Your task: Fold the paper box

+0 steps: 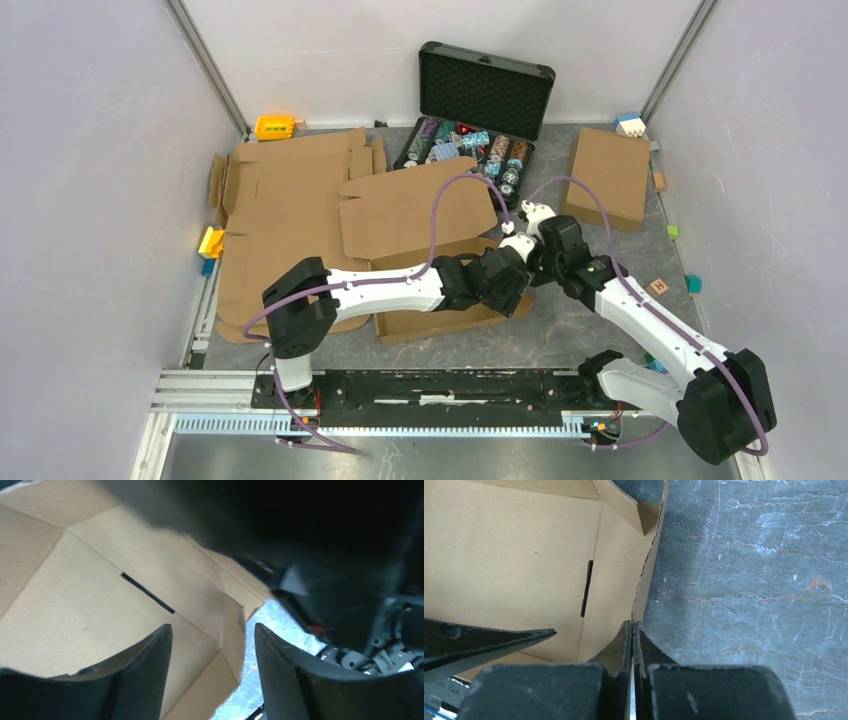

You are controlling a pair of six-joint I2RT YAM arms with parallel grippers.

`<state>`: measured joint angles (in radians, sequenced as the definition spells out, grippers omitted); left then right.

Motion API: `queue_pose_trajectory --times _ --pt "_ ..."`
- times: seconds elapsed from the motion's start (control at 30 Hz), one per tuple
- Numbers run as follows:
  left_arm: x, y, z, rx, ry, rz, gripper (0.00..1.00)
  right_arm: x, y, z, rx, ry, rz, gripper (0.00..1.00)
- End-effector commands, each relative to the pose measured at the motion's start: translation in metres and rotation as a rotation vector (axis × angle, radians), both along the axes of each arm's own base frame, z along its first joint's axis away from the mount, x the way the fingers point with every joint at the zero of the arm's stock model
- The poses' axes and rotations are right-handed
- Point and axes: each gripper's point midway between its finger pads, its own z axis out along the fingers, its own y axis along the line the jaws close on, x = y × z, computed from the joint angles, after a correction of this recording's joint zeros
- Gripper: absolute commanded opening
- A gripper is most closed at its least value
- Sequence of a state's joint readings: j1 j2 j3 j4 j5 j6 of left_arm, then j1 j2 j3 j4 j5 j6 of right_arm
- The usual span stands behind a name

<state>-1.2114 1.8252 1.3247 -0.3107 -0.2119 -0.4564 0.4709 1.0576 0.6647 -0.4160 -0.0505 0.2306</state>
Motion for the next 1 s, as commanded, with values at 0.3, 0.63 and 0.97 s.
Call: queue_pose_trajectory --times 0.3,0.63,0.97 --pt "0.020 0.043 -0.002 0.107 -0.001 0.194 0.52 0.007 0.007 0.014 0.041 -0.060 0.009 0.00" --pt "0.029 0.052 -0.002 0.077 0.026 0.213 0.56 0.006 0.014 0.030 0.083 -0.067 0.031 0.00" --pt "0.081 0.042 0.047 -0.150 0.057 0.256 0.79 0.005 0.014 0.031 0.085 -0.067 0.032 0.00"
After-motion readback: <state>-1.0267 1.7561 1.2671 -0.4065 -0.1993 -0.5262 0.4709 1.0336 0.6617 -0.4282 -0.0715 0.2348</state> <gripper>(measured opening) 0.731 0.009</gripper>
